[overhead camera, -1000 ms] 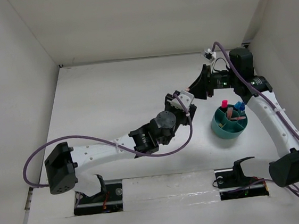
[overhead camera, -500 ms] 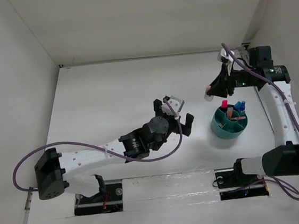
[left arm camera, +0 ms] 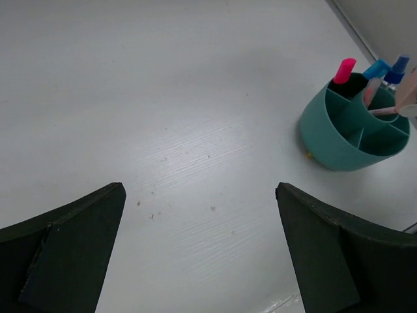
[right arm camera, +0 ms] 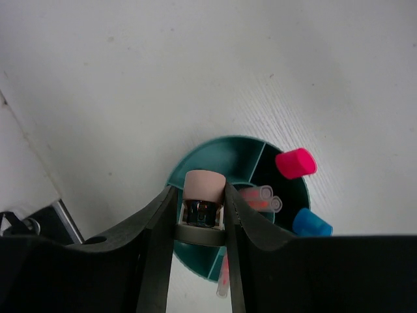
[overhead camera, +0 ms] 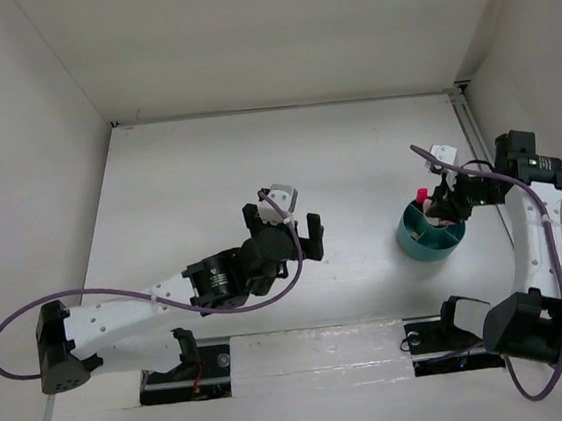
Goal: Sort the stationery into containers
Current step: Place the stationery into the container
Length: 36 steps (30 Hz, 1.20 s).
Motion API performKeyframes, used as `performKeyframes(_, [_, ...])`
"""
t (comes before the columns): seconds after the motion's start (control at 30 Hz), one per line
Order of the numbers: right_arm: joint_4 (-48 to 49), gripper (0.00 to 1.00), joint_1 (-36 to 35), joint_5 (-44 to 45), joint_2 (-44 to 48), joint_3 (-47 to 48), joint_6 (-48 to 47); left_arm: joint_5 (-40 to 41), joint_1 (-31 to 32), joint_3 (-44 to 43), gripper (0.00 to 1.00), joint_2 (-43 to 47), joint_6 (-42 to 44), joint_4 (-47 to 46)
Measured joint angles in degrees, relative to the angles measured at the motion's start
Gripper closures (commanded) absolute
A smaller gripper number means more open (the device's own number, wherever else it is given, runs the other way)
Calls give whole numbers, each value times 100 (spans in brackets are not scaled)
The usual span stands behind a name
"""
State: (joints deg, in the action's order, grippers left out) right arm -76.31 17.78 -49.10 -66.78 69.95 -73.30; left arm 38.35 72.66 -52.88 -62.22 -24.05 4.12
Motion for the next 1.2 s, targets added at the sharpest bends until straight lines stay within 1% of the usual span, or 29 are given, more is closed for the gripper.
performKeyframes(0.17, [-76, 100, 212, 221, 170, -293, -533, 120, 2, 90, 0, 210, -223, 428])
performKeyframes(0.33, [-92, 100, 214, 382, -127, -417, -870, 160, 2, 114, 0, 267, -295, 599])
performKeyframes(0.47, [-70, 100, 214, 387, -297, -564, -1093, 216, 2, 236, 0, 319, -282, 586])
performKeyframes(0.67, [-79, 100, 214, 413, -76, -704, -1419, 243, 2, 380, 0, 387, -203, 557])
performKeyframes(0.97, [-59, 100, 214, 380, -52, -778, -1615, 225, 2, 396, 0, 455, -127, 483])
performKeyframes(1.2, [-79, 100, 251, 282, 201, -916, -1703, 184, 2, 455, 0, 503, -79, 424])
